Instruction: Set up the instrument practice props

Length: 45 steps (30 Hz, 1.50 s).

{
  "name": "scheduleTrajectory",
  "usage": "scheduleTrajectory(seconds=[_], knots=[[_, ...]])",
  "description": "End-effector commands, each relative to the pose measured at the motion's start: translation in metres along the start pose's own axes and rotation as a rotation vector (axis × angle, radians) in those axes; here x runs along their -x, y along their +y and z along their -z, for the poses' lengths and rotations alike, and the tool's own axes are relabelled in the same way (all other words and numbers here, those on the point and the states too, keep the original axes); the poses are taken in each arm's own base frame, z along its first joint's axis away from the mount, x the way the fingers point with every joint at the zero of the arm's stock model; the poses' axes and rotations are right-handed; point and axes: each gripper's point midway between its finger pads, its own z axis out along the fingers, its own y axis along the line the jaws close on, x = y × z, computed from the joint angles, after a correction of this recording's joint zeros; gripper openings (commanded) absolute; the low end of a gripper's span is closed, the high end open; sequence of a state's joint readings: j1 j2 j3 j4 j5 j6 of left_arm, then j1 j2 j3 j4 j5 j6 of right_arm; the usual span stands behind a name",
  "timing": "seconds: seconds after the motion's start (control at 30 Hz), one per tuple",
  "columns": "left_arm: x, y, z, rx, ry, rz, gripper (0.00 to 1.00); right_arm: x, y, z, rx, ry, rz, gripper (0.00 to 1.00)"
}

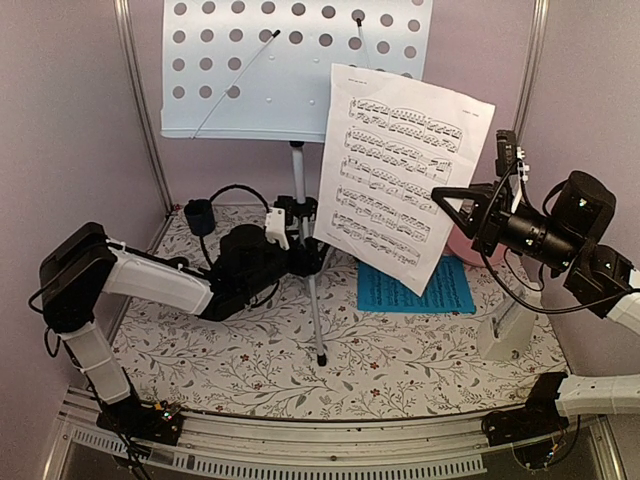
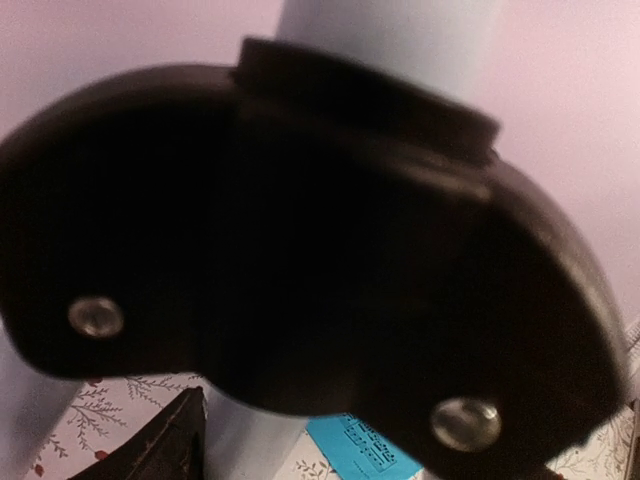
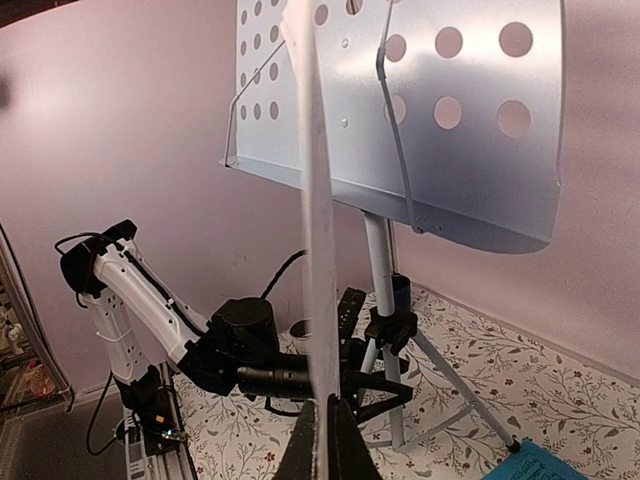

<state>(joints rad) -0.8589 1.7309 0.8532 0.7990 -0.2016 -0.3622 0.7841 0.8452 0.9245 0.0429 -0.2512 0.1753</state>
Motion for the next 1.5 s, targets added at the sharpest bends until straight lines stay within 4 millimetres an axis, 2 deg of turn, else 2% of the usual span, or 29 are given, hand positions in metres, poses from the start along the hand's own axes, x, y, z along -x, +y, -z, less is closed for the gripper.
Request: scheduleTrajectory(seconds=[0.0, 0.1, 0.2, 0.3, 0.43, 0.5, 0.57, 0.73, 0.8, 0.9, 0.97, 1.07, 1.1, 1.2, 1.33, 1.47], knots=[[0.010, -0.023, -0.009, -0.126, -0.027, 0.010, 0.76, 0.006, 0.008, 0.001, 0.040, 0.003, 0.029, 0.00], [0.014, -0.019, -0.006, -0.123, -0.032, 0.006, 0.78, 0.006, 0.013, -0.003, 0.075, 0.016, 0.041, 0.00], [0.022, -0.014, 0.007, -0.106, -0.041, 0.003, 0.82, 0.006, 0.019, -0.005, 0.113, 0.034, 0.055, 0.00], [0.028, -0.006, 0.029, -0.072, -0.049, 0.007, 0.83, 0.006, 0.025, -0.006, 0.147, 0.058, 0.071, 0.00], [0.039, 0.001, 0.067, -0.049, -0.072, 0.010, 0.83, 0.010, 0.036, 0.000, 0.191, 0.084, 0.084, 0.00], [0.039, -0.007, 0.086, -0.065, -0.067, -0.045, 0.81, 0.017, 0.043, 0.004, 0.221, 0.082, 0.089, 0.00], [0.035, -0.023, 0.102, -0.096, -0.038, -0.141, 0.78, 0.022, 0.049, 0.005, 0.250, 0.088, 0.089, 0.00], [0.049, -0.090, 0.134, -0.239, -0.017, -0.374, 0.70, 0.036, 0.055, 0.000, 0.282, 0.090, 0.088, 0.00], [0.064, -0.116, 0.145, -0.291, -0.038, -0.416, 0.65, 0.055, 0.056, -0.003, 0.267, 0.052, 0.089, 0.00], [0.088, -0.150, 0.157, -0.312, -0.080, -0.488, 0.63, 0.074, 0.050, -0.013, 0.228, 0.020, 0.074, 0.00], [0.109, -0.162, 0.158, -0.266, -0.114, -0.536, 0.63, 0.085, 0.044, -0.020, 0.194, 0.003, 0.063, 0.00], [0.151, -0.161, 0.157, -0.141, -0.178, -0.560, 0.64, 0.104, 0.035, -0.027, 0.133, -0.040, 0.047, 0.00], [0.172, -0.159, 0.159, -0.102, -0.217, -0.558, 0.63, 0.110, 0.032, -0.028, 0.111, -0.059, 0.045, 0.00], [0.218, -0.152, 0.170, -0.004, -0.317, -0.561, 0.62, 0.126, 0.023, -0.027, 0.050, -0.110, 0.040, 0.00], [0.263, -0.144, 0.182, 0.107, -0.402, -0.603, 0.59, 0.137, 0.011, -0.027, -0.014, -0.139, 0.036, 0.00], [0.294, -0.130, 0.187, 0.220, -0.434, -0.642, 0.54, 0.142, -0.005, -0.026, -0.090, -0.155, 0.023, 0.00]])
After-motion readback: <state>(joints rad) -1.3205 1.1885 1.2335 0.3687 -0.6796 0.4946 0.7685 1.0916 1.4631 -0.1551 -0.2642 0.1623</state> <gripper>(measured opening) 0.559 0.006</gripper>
